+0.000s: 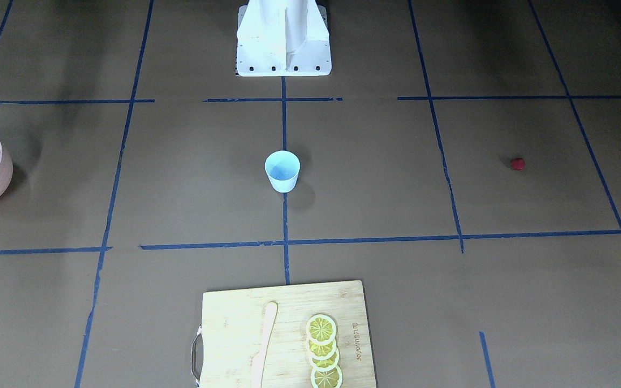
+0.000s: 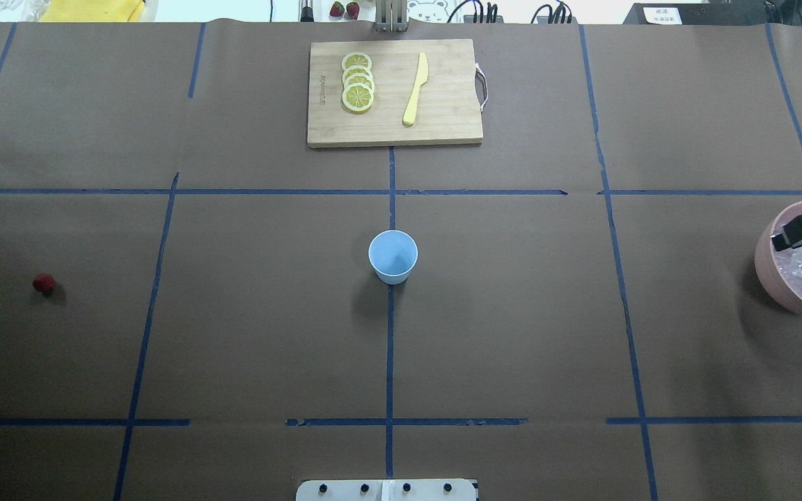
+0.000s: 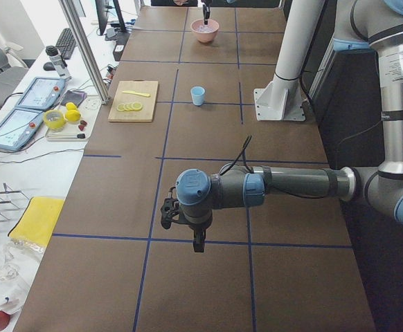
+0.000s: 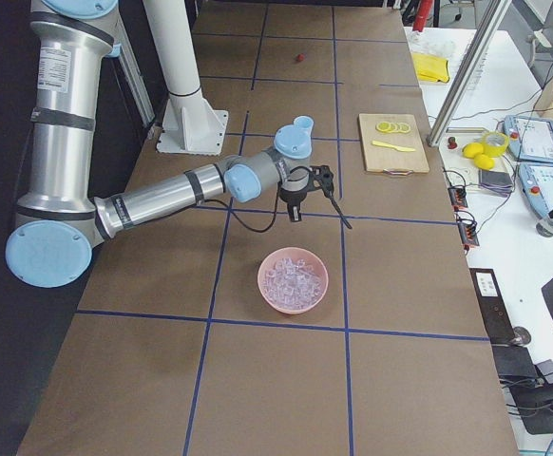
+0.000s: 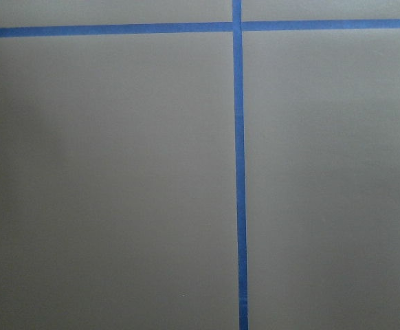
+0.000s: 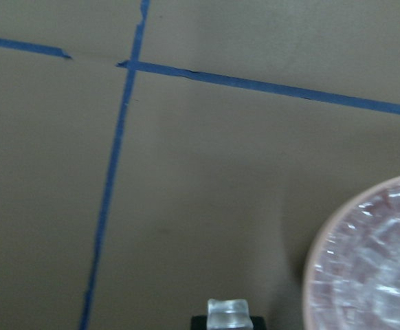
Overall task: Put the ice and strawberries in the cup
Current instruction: 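Lift the ice cube and carry it over the blue cup, then open the right gripper to drop the ice cube into the cup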
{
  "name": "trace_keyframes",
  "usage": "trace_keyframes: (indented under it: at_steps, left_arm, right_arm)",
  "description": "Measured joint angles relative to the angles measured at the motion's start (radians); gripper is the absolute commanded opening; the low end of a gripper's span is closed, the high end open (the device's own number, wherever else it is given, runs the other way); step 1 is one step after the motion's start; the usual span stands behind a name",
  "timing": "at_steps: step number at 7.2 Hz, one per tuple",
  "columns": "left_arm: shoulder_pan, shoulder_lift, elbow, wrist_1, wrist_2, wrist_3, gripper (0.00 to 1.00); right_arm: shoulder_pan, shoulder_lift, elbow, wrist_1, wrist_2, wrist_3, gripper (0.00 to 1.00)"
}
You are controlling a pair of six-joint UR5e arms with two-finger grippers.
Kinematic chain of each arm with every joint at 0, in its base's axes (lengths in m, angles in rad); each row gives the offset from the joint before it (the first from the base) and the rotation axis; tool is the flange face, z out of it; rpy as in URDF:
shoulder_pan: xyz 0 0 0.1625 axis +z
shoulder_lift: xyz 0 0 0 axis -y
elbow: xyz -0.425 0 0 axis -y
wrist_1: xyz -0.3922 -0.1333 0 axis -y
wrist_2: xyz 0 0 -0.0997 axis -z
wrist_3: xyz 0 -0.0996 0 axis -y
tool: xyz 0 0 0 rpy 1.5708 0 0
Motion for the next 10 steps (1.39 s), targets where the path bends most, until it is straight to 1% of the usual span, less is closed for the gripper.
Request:
trace_keyframes:
  at_steps: [1,2,3,4,5,7,8,9,10]
  left_arm:
    - [0.000,0.006,-0.007,-0.001,-0.013,0.003,1.00]
    - [0.000,0.013,-0.012,-0.011,-0.036,0.006,1.00]
    - [0.001,0.024,-0.014,-0.043,-0.054,0.006,1.00]
    - [0.001,0.036,-0.014,-0.085,-0.061,0.006,1.00]
    - [0.001,0.046,-0.015,-0.117,-0.064,0.005,1.00]
    - [0.002,0.056,-0.015,-0.145,-0.066,0.003,1.00]
    - [0.002,0.057,-0.014,-0.158,-0.066,0.006,1.00]
    - [0.002,0.060,-0.014,-0.174,-0.066,0.007,1.00]
    - [0.003,0.064,-0.013,-0.184,-0.066,0.005,1.00]
  right_arm:
    - [-0.077,0.084,0.009,0.000,-0.007,0.194,0.02]
    - [-0.179,0.190,0.007,-0.002,-0.040,0.402,0.02]
    - [-0.291,0.305,-0.013,-0.006,-0.105,0.590,0.01]
    - [-0.392,0.432,-0.064,-0.010,-0.182,0.755,0.01]
    - [-0.459,0.551,-0.139,-0.012,-0.241,0.877,0.01]
    - [-0.518,0.723,-0.297,-0.008,-0.318,0.991,0.02]
    - [-0.528,0.781,-0.363,-0.005,-0.334,1.013,0.02]
    - [-0.535,0.814,-0.403,-0.004,-0.347,1.023,0.04]
    - [-0.544,0.830,-0.425,-0.003,-0.360,1.027,0.41]
